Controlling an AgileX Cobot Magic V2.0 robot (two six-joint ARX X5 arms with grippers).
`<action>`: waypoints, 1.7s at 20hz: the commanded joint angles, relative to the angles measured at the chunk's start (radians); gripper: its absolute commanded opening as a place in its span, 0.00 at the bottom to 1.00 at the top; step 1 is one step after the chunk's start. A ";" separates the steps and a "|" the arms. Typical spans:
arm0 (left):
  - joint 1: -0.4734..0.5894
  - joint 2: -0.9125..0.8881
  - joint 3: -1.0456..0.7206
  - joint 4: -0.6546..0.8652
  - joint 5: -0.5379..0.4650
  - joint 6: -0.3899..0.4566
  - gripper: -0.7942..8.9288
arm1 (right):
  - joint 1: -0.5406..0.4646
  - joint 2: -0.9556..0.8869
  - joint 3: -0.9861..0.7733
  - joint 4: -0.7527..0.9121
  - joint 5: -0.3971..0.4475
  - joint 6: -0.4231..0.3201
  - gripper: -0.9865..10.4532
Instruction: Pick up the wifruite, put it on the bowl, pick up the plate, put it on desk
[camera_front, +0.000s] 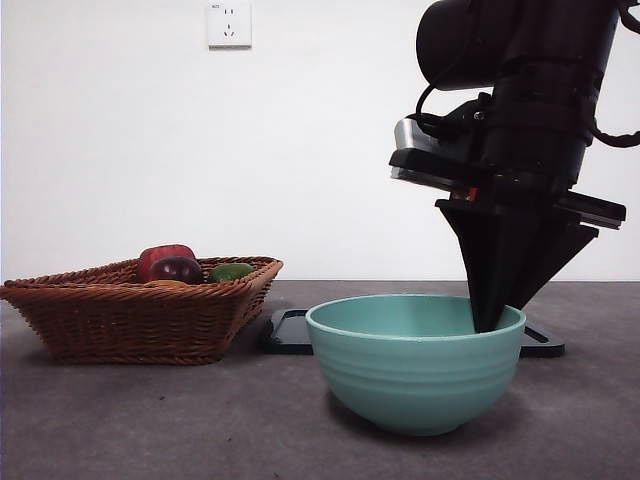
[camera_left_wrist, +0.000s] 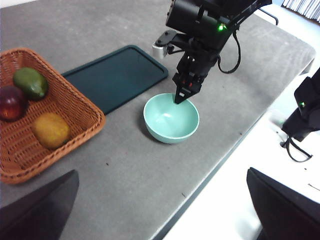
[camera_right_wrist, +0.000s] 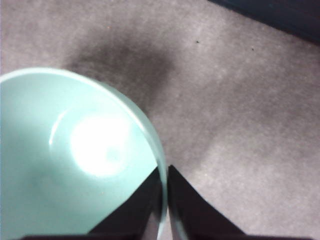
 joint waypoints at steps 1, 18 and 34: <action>-0.006 0.005 0.009 0.027 0.003 0.013 0.73 | 0.009 0.013 0.008 -0.007 0.000 0.018 0.09; -0.006 0.005 0.009 0.026 0.003 0.013 0.73 | 0.009 -0.306 0.122 -0.223 0.098 0.002 0.66; -0.006 0.005 0.009 0.069 0.003 0.013 0.73 | 0.009 -1.104 0.177 -0.448 0.068 -0.028 0.66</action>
